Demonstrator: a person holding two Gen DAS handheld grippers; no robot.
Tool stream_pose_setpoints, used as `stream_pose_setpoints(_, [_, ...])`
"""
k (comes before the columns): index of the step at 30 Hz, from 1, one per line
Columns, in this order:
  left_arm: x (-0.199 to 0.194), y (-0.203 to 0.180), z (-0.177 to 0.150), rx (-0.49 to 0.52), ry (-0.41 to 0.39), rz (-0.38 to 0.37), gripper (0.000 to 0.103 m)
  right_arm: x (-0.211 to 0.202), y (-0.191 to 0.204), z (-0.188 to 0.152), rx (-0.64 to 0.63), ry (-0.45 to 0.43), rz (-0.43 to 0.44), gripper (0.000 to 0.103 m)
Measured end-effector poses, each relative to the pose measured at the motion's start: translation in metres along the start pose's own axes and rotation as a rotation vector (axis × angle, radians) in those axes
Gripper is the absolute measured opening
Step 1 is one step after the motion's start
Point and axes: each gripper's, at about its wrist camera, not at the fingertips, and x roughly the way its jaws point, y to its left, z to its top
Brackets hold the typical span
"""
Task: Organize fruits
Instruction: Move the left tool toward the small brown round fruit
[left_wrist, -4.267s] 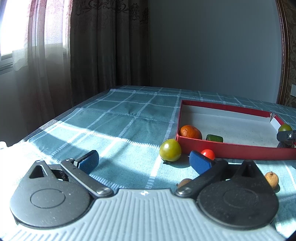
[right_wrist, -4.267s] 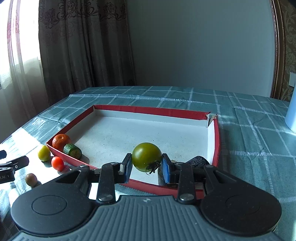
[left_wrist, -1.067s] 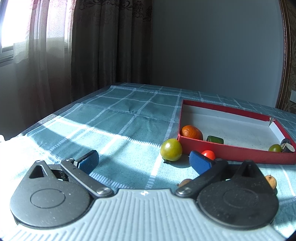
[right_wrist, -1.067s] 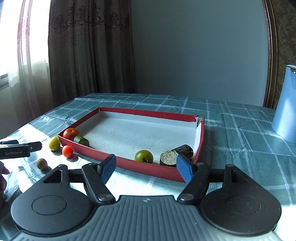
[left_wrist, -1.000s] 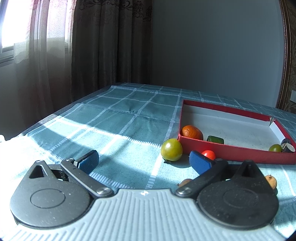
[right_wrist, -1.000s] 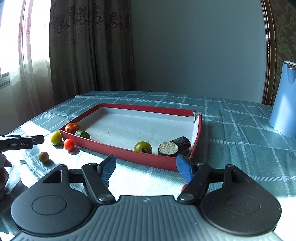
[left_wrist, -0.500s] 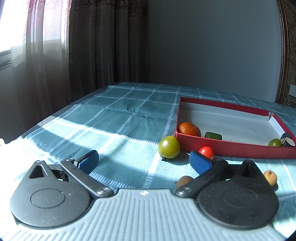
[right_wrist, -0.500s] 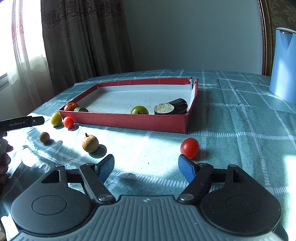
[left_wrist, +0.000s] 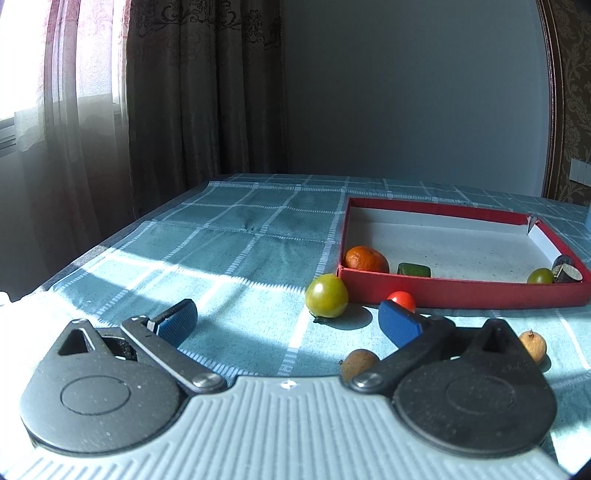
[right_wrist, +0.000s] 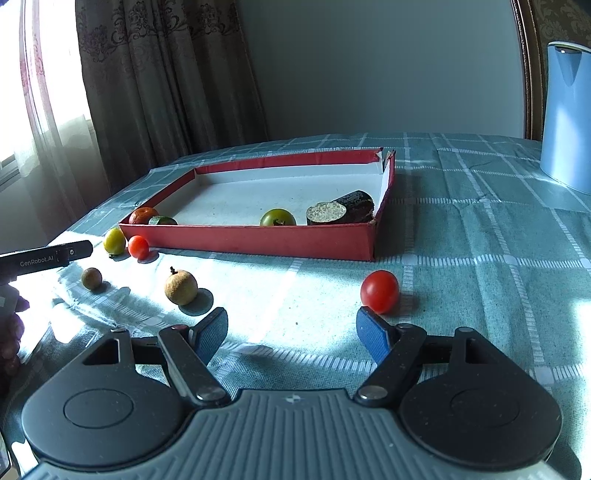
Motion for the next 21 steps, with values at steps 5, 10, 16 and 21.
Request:
stream_pose_setpoints(5, [-0.002, -0.005, 0.001, 0.027, -0.009, 0.0, 0.103, 0.0, -0.001, 0.0, 0.006, 0.002, 0.005, 0.077])
stream_pose_setpoints(10, [-0.001, -0.009, 0.001, 0.044, -0.006, 0.001, 0.103, 0.0, -0.002, 0.0, 0.013, 0.004, 0.011, 0.077])
stream_pose_setpoints(16, [0.008, -0.014, 0.001, 0.074, 0.037, 0.017, 0.103, 0.0, -0.004, 0.001, 0.023, 0.003, 0.02, 0.078])
stream_pose_setpoints(21, [0.012, -0.018, -0.001, 0.113, 0.078, 0.006, 0.103, 0.0, -0.004, 0.001, 0.023, 0.003, 0.02, 0.078])
